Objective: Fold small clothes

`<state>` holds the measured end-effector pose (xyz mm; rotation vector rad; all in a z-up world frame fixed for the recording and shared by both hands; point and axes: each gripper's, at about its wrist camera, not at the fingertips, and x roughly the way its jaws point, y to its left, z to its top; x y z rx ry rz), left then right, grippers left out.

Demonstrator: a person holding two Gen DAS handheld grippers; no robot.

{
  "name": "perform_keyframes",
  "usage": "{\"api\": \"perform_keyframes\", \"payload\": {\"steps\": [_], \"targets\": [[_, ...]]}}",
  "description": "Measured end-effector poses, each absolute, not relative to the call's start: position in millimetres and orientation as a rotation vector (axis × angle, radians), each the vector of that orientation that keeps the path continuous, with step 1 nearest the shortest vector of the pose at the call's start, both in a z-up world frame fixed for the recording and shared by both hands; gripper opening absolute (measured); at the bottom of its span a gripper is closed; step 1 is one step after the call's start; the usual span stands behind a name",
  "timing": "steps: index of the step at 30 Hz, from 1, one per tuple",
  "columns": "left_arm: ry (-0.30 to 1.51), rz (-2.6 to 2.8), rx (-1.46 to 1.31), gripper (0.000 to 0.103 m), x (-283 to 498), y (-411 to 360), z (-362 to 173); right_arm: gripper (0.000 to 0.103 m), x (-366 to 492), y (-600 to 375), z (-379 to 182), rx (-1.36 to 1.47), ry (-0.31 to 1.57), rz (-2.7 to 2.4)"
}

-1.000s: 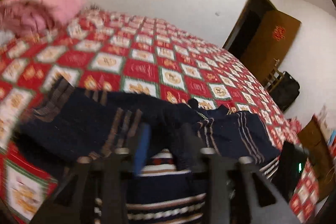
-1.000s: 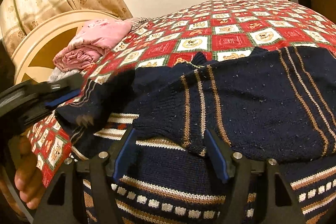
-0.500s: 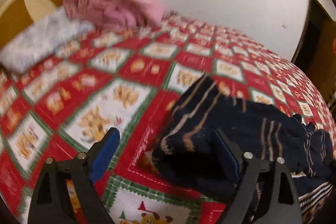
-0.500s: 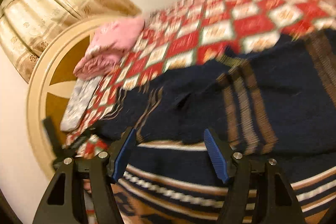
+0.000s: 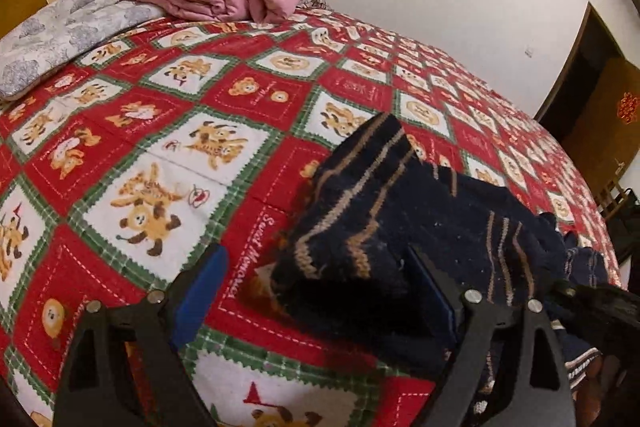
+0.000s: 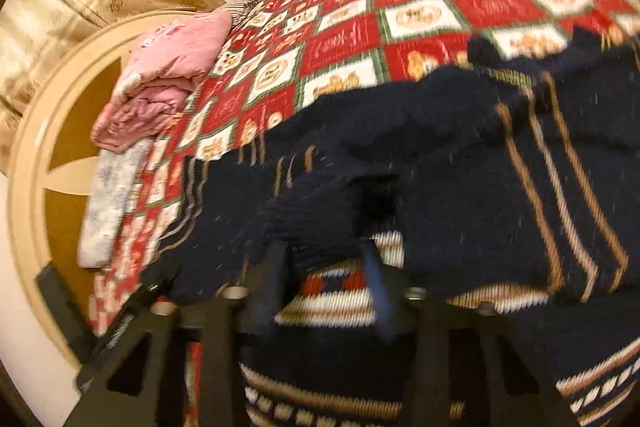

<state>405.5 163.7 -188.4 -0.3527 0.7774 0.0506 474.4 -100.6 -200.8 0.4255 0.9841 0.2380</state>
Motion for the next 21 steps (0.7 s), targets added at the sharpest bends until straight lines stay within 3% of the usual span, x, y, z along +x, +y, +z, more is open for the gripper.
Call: {"api": "perform_keyframes", "payload": {"steps": [1,4,9,12,21], "targets": [[0.773,0.04,-0.364,0.091,405.3,164.7,-188.5,0.018,475.9,-101.6,-198.8,0.412,0.97,0.231],[0.747,0.004,-0.424,0.091,401.4,172.6,-189.1,0.013,473.7,-99.0,-186.7,0.33,0.914,0.221],[0.686,-0.048,-0.532,0.092,392.6,186.6,-188.3,0.011,465.4,-99.8,-156.4,0.22,0.829,0.231],[0.661,-0.069,-0.567,0.098,388.0,189.4,-186.8,0.011,461.6,-111.7,-137.7,0.163,0.784,0.22],[0.675,-0.157,-0.491,0.1,389.1,170.7,-182.5,0.011,454.6,-184.7,-98.4,0.114,0.696,0.13]]}}
